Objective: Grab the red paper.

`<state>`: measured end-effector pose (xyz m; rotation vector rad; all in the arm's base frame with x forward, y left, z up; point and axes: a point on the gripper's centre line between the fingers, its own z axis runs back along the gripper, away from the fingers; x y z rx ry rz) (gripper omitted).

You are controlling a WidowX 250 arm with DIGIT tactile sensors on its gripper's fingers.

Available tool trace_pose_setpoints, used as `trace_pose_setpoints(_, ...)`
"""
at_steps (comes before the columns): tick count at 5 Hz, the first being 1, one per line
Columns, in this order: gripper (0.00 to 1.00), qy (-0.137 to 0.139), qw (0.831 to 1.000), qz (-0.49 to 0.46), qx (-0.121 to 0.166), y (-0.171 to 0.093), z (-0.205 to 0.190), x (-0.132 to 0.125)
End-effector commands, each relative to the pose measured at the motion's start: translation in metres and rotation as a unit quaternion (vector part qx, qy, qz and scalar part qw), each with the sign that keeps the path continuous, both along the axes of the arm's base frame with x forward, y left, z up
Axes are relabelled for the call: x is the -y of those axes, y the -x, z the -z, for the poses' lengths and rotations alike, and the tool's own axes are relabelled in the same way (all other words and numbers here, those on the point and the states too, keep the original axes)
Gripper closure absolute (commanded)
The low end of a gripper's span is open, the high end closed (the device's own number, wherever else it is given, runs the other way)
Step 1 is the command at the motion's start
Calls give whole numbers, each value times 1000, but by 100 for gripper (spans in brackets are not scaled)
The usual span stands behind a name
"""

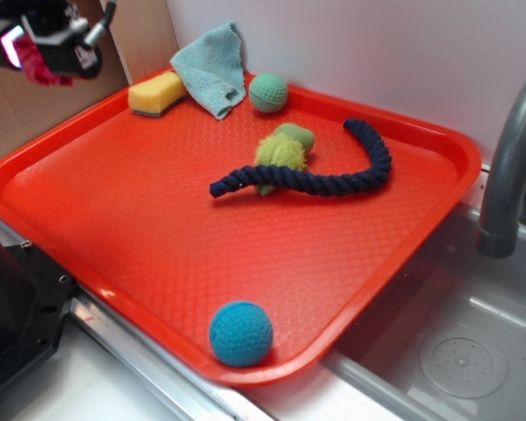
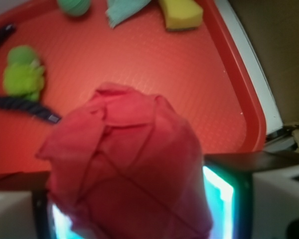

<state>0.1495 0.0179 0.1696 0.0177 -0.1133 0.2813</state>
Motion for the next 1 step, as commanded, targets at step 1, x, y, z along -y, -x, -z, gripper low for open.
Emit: trace_pose_setpoints(1, 100, -18, 999, 33, -12, -10, -8, 3)
